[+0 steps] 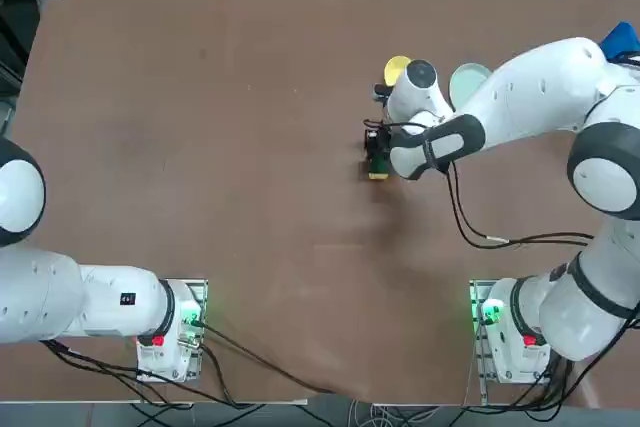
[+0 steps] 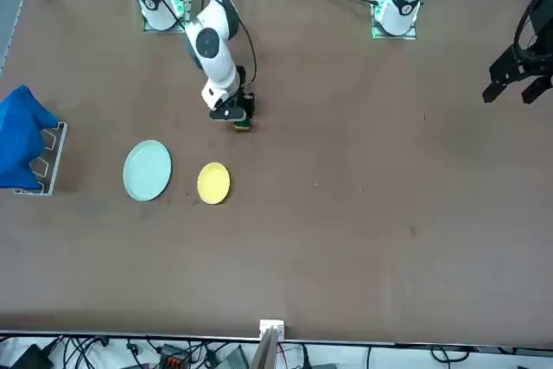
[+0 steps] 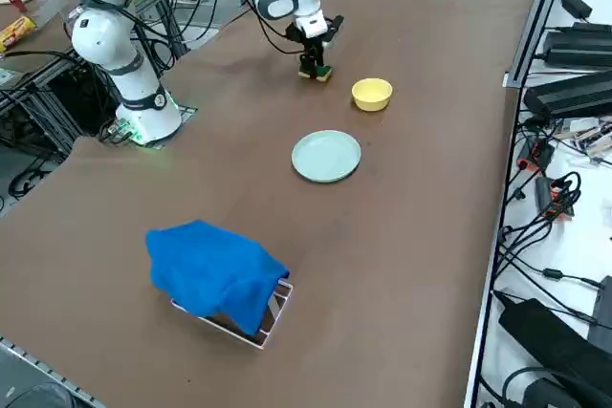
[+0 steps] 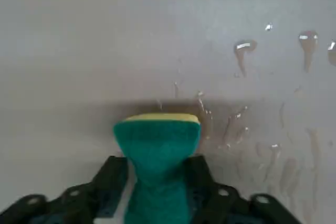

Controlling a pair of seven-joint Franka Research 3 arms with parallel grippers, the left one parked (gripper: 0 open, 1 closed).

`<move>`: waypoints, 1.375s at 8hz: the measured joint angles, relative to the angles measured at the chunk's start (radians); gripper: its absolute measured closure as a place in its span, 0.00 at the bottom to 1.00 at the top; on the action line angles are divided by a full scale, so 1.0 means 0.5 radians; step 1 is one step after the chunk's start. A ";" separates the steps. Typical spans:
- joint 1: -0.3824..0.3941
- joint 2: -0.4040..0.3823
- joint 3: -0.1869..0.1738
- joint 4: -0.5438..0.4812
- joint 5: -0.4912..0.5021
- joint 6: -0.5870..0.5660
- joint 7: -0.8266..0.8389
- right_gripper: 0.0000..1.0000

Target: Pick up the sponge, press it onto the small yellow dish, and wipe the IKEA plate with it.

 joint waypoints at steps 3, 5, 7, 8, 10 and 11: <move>0.000 -0.089 -0.082 0.193 -0.012 -0.211 -0.006 0.00; -0.001 -0.142 -0.173 0.434 -0.016 -0.545 -0.064 0.00; -0.016 -0.158 -0.315 0.711 -0.017 -0.834 -0.179 0.00; -0.049 -0.159 -0.378 0.851 -0.018 -0.966 -0.243 0.00; -0.217 -0.157 -0.434 1.138 -0.020 -1.263 -0.400 0.00; -0.328 -0.157 -0.440 1.262 -0.020 -1.404 -0.505 0.00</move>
